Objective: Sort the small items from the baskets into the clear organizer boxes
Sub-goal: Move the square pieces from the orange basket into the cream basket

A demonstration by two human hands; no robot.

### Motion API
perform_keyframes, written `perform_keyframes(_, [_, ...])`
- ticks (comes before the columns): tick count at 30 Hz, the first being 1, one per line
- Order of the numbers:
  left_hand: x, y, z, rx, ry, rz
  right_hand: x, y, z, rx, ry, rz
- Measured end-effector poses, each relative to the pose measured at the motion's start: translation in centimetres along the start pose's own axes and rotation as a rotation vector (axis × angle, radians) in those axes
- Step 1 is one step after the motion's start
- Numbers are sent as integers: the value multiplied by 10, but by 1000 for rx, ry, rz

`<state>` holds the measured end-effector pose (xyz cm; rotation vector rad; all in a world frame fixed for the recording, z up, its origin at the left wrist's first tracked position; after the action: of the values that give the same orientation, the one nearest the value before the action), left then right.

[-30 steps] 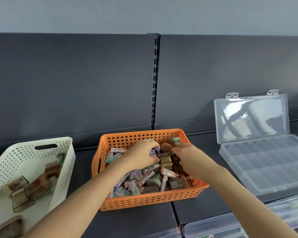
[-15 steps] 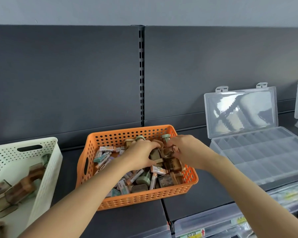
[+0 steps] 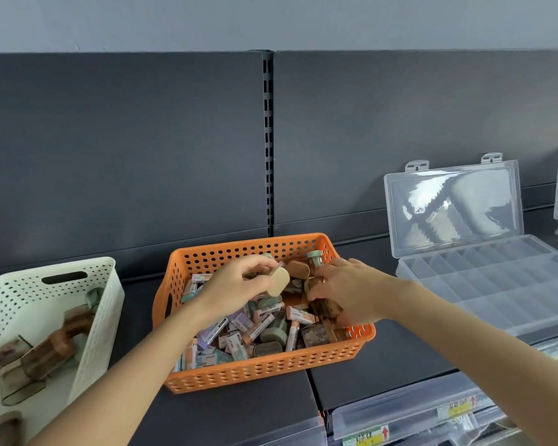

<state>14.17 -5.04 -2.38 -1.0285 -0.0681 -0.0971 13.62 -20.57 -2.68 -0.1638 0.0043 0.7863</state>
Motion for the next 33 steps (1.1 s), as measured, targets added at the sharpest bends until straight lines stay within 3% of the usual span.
perform_keyframes(5, [-11,4,7,-141,0,88,8,0,-1,26,1,-1])
perform_keyframes(14, [-33,17,51,-241,-166,157,15,-4,41,729,-227,-222])
perform_keyframes(25, [-113,58,173,-248,-464,237,89,109,86,941,-445,-64])
perform_keyframes(28, [-142,86,214,-169,-542,294,112,155,94,903,-456,27])
perform_keyframes(33, [-181,120,268,406,-643,284,152,221,96,785,-465,97])
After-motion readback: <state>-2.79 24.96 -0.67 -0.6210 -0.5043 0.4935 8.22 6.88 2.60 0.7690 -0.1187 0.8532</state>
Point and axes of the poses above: each hand's wrist, its own x-axis towards the middle knuckle, its own z-axis out of the back of the hand, y = z × x, the point moved 8 cm from there along x, towards the middle knuckle, and after that the axes turned 14 degrees about -y, right-handed, at the moved point
